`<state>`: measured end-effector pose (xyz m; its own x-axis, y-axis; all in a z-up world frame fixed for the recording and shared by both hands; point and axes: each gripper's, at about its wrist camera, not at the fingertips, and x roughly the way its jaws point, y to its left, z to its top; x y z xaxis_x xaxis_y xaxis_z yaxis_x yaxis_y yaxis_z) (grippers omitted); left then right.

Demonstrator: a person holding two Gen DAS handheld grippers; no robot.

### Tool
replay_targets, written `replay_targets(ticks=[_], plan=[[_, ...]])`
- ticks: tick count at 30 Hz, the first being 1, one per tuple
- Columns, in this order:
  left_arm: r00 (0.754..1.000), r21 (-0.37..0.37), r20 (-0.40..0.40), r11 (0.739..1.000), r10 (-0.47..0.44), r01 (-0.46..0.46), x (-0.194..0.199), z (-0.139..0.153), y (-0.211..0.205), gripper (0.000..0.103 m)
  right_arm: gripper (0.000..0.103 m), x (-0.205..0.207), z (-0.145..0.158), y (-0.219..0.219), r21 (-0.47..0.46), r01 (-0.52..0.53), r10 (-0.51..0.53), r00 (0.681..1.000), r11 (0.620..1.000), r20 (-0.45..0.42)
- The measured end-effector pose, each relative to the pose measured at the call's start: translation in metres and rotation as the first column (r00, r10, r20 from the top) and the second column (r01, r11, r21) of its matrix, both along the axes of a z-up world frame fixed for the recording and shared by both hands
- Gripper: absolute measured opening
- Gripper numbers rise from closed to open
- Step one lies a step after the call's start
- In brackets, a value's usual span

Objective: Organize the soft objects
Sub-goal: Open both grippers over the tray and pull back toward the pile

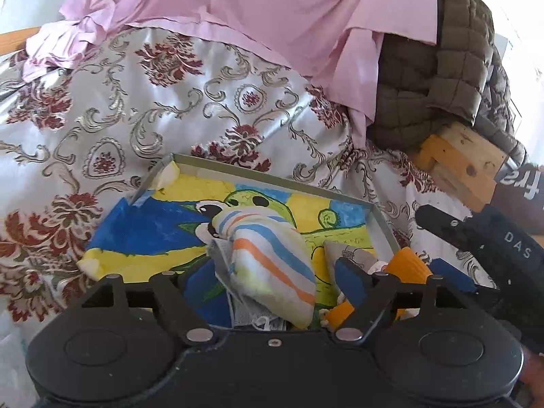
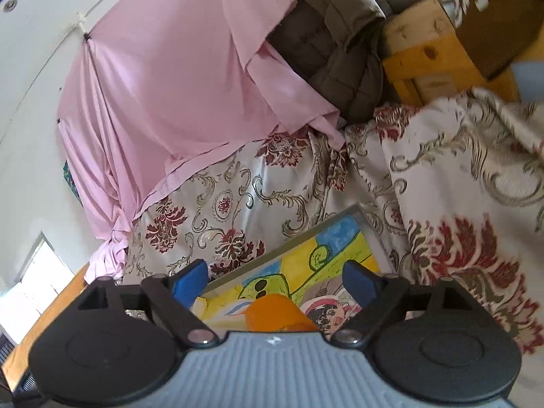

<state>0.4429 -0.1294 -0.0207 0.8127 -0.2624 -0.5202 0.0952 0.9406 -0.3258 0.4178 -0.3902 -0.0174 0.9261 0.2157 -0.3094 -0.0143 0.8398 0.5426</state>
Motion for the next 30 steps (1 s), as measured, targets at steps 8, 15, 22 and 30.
replay_targets(ticks=[8,15,22,30], plan=[[0.998,-0.044,0.041,0.998,0.045,-0.043,-0.037,0.032,0.022,0.087,0.101,-0.048,0.037,0.014,-0.114,-0.004,0.004,1.0,0.994,0.007],[0.989,-0.018,0.122,0.997,0.083,-0.081,-0.096,0.063,0.037,0.093,0.102,-0.1,0.061,0.039,-0.232,-0.012,0.015,1.0,0.973,0.009],[0.985,0.017,0.14,0.995,0.099,-0.102,-0.154,0.071,0.057,0.097,0.103,-0.147,0.07,0.065,-0.282,-0.041,0.049,0.999,0.959,0.022],[0.981,0.085,0.177,0.992,0.077,-0.093,-0.206,0.075,0.074,0.102,0.103,-0.193,0.064,0.081,-0.316,-0.029,0.044,0.998,0.948,0.04]])
